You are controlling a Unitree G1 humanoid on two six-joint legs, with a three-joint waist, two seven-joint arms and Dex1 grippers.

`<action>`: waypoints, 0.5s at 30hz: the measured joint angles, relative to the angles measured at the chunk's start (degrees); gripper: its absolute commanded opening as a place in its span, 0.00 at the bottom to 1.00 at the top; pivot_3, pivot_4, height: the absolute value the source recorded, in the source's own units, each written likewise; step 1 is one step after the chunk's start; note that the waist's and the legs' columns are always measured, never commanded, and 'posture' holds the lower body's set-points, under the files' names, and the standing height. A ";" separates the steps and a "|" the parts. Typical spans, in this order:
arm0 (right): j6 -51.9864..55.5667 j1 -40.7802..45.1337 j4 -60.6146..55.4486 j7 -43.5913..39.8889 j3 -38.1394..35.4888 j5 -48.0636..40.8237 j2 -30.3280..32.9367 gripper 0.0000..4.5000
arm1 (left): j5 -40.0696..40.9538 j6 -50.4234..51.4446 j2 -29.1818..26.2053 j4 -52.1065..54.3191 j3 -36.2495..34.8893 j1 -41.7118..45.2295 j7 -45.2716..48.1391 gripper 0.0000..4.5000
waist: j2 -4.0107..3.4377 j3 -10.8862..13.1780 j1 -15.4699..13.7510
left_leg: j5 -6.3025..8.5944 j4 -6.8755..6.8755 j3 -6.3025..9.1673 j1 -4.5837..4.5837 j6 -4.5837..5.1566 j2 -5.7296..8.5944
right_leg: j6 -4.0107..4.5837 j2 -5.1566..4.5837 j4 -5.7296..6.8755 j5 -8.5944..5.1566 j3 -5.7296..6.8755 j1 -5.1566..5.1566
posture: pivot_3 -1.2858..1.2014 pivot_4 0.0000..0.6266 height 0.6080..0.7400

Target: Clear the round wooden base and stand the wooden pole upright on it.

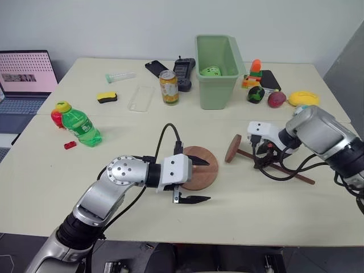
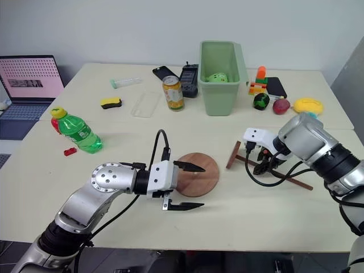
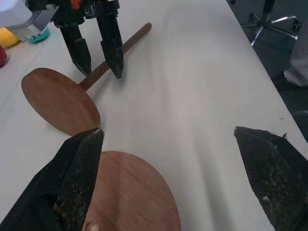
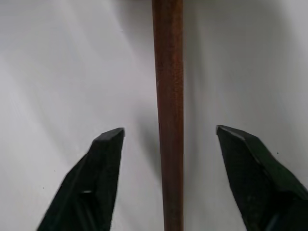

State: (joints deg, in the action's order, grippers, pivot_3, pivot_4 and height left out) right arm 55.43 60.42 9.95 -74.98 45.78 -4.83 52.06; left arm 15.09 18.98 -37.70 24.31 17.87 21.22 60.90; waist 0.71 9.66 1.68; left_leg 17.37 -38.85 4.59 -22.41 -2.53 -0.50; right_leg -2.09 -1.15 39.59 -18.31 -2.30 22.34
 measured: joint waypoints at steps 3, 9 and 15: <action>-0.35 0.44 3.21 -1.10 0.27 1.87 -2.38 0.38 | -0.04 0.33 0.24 0.02 0.08 -0.05 -0.32 1.00 | 0.00 0.00 0.02 | 0.00 0.00 -0.01 0.00 -0.01 0.00 | 0.00 0.00 0.04 0.00 0.00 0.02 | 0.52 0.24 1.00; -0.17 0.94 5.44 -2.50 -0.03 3.93 -4.18 0.08 | -0.08 0.45 0.24 0.71 0.18 -0.73 -0.50 1.00 | -0.01 0.00 -0.01 | -0.01 -0.01 -0.01 -0.01 -0.01 0.01 | 0.00 -0.04 0.04 0.00 -0.01 0.03 | 0.52 0.24 1.00; 4.32 1.05 3.05 -2.00 -5.65 3.13 -4.16 0.06 | 0.17 0.54 -0.71 1.02 -0.20 -1.32 -0.23 1.00 | -0.05 0.03 0.00 | 0.00 -0.01 -0.02 -0.01 -0.01 0.01 | 0.00 -0.04 0.08 0.00 -0.02 0.06 | 0.52 0.24 1.00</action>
State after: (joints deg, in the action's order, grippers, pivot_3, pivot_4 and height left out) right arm 59.75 61.47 13.01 -76.99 40.13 -1.69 47.91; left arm 15.26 19.52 -38.41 25.33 17.67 19.91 60.68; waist 0.66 9.69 1.68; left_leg 17.37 -38.86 4.57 -22.42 -2.54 -0.48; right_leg -2.09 -1.18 39.67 -18.31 -2.33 22.39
